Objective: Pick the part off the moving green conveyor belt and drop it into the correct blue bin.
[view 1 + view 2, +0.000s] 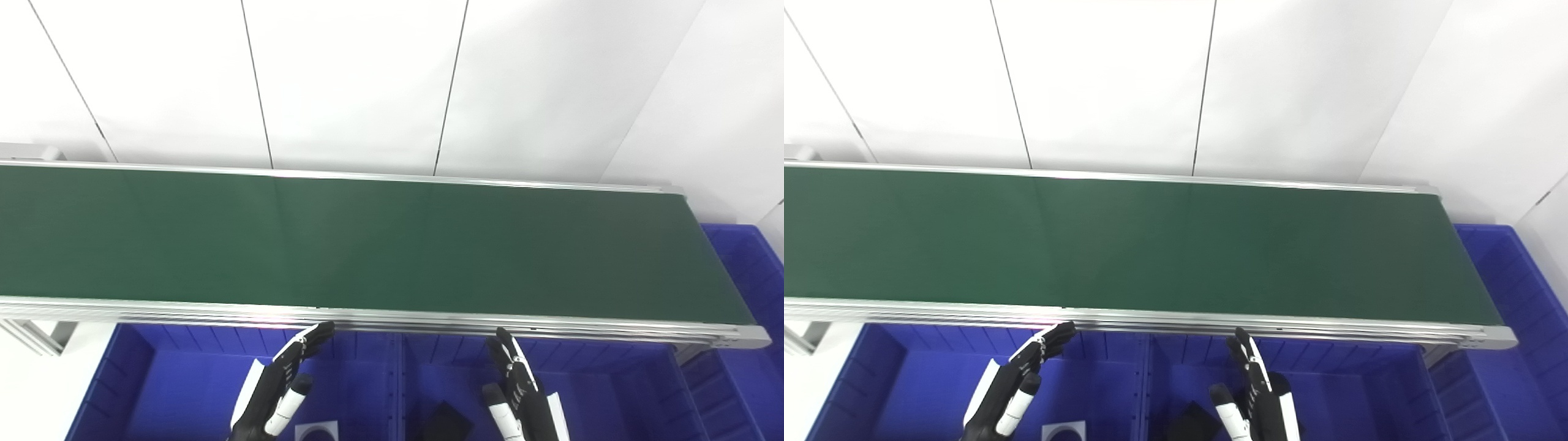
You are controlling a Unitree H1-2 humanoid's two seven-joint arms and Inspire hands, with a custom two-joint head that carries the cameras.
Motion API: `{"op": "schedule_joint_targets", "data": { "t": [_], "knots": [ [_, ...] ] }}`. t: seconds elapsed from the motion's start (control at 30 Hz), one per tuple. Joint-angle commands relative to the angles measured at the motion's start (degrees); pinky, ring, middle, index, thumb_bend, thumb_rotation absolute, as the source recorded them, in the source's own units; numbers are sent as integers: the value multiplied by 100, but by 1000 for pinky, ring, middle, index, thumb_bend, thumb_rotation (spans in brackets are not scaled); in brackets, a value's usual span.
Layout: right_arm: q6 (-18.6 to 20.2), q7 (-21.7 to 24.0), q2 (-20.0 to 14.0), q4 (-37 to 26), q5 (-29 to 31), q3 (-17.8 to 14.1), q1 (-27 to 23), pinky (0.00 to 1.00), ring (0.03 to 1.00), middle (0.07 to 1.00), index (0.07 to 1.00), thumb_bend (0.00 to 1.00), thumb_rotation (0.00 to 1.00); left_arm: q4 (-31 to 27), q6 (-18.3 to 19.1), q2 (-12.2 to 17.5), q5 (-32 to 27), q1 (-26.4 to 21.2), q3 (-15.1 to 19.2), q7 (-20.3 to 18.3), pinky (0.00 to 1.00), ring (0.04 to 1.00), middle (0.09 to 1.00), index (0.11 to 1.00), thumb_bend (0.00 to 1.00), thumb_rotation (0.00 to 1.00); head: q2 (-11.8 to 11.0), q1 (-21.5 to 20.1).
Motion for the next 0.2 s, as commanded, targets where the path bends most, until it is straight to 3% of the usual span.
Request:
{"op": "schedule_joint_targets", "data": {
  "t": [0.0,0.17],
  "knots": [
    [-220,-11,36,-172,9,-14,1,954,931,917,958,638,808,-131,-244,-19,1,-40,-17,74,865,872,847,828,757,1000,3,5],
    [-139,41,-88,-178,-249,26,-52,931,931,934,972,653,789,-87,-243,-42,-49,-68,-5,59,855,867,851,830,753,978,28,8]
  ]
}}
